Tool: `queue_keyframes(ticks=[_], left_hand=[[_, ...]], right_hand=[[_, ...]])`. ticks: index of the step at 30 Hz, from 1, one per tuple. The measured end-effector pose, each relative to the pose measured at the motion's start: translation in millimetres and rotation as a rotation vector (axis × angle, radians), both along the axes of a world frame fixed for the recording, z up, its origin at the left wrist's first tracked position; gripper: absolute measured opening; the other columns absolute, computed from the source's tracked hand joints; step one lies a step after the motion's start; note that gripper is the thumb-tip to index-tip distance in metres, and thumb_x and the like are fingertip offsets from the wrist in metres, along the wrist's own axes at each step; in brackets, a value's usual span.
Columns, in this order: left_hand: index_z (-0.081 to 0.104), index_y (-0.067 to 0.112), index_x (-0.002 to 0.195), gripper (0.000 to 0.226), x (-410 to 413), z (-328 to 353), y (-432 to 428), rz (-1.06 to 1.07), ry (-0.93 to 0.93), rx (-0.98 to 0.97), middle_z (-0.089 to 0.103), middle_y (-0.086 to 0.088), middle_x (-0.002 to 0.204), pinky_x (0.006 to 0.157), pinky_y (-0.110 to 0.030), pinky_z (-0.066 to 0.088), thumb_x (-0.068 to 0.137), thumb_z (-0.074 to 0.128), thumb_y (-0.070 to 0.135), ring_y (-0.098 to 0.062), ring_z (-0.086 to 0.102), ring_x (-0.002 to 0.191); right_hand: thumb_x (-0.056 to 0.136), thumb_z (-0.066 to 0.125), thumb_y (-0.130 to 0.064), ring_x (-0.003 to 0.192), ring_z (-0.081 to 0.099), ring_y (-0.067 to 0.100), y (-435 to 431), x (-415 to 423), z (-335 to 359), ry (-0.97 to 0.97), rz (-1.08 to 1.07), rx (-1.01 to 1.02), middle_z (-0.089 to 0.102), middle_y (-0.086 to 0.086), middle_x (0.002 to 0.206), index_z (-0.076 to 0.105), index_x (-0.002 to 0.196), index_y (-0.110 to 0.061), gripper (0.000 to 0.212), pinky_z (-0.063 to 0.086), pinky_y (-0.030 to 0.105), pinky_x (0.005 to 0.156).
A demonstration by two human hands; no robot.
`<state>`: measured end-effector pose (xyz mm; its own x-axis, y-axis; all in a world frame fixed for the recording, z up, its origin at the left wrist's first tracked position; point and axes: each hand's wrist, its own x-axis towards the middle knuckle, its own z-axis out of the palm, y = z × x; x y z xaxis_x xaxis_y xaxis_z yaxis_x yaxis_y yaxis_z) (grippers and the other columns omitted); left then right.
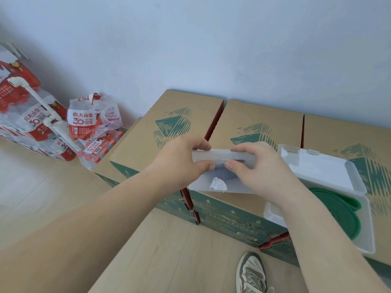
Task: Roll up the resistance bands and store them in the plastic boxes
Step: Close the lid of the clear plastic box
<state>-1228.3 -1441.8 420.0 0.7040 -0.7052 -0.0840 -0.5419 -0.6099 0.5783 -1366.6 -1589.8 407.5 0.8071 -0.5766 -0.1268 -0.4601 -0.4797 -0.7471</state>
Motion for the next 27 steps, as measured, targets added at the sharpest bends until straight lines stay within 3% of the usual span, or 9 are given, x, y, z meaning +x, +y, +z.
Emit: queue_keyframes(ticks=[4, 9, 12, 17, 22, 27], left_hand=[[0.069, 0.034, 0.113, 0.042, 8.6, 3.4, -3.5, 0.036, 0.094, 0.030, 0.067, 0.011, 0.109, 0.081, -0.028, 0.052, 0.077, 0.088, 0.041, -0.011, 0.064, 0.096], [0.068, 0.036, 0.105, 0.044, 12.9, 3.0, -7.7, 0.062, 0.183, 0.040, 0.071, 0.008, 0.102, 0.086, -0.040, 0.060, 0.069, 0.093, 0.040, -0.014, 0.070, 0.093], [0.067, 0.034, 0.103, 0.041, 12.1, 5.6, -10.0, 0.065, 0.180, 0.069, 0.070, 0.010, 0.105, 0.081, -0.036, 0.058, 0.071, 0.092, 0.042, -0.013, 0.067, 0.091], [0.064, 0.026, 0.101, 0.037, 7.0, 6.3, -14.3, 0.061, 0.124, 0.084, 0.062, 0.010, 0.098, 0.063, -0.028, 0.044, 0.077, 0.089, 0.038, -0.007, 0.058, 0.083], [0.065, 0.027, 0.096, 0.028, 6.0, 2.4, -13.8, 0.076, 0.116, 0.019, 0.065, 0.008, 0.091, 0.063, -0.029, 0.047, 0.080, 0.086, 0.038, -0.011, 0.060, 0.080], [0.068, 0.038, 0.100, 0.030, 3.1, -21.5, -0.1, 0.167, 0.189, -0.195, 0.068, 0.015, 0.103, 0.078, -0.031, 0.057, 0.077, 0.087, 0.042, -0.008, 0.064, 0.101]], right_hand=[[0.090, 0.076, -0.042, 0.112, 0.046, 0.010, -5.2, 1.9, -1.9, 0.002, -0.026, 0.060, 0.048, -0.007, 0.133, 0.064, 0.126, -0.038, 0.038, 0.035, 0.026, 0.090], [0.089, 0.077, -0.042, 0.115, 0.045, 0.013, -6.4, 1.2, -3.0, 0.013, -0.049, 0.080, 0.042, -0.006, 0.142, 0.052, 0.137, -0.043, 0.055, 0.038, 0.029, 0.090], [0.090, 0.076, -0.041, 0.121, 0.046, 0.015, -5.8, 1.9, -5.5, 0.015, -0.049, 0.069, 0.040, -0.006, 0.146, 0.052, 0.137, -0.044, 0.052, 0.039, 0.029, 0.090], [0.092, 0.073, -0.041, 0.101, 0.052, 0.018, -2.8, 5.5, -8.4, 0.051, -0.058, 0.048, 0.046, -0.003, 0.130, 0.060, 0.117, -0.039, 0.028, 0.042, 0.025, 0.064], [0.092, 0.072, -0.043, 0.103, 0.053, 0.018, -3.2, 6.7, -11.3, -0.018, -0.104, 0.057, 0.052, -0.004, 0.121, 0.066, 0.105, -0.037, 0.015, 0.043, 0.031, 0.072], [0.090, 0.075, -0.046, 0.104, 0.055, 0.016, -4.1, 6.5, -13.5, -0.058, -0.139, 0.079, 0.057, -0.007, 0.118, 0.068, 0.101, -0.038, 0.015, 0.046, 0.031, 0.073]])
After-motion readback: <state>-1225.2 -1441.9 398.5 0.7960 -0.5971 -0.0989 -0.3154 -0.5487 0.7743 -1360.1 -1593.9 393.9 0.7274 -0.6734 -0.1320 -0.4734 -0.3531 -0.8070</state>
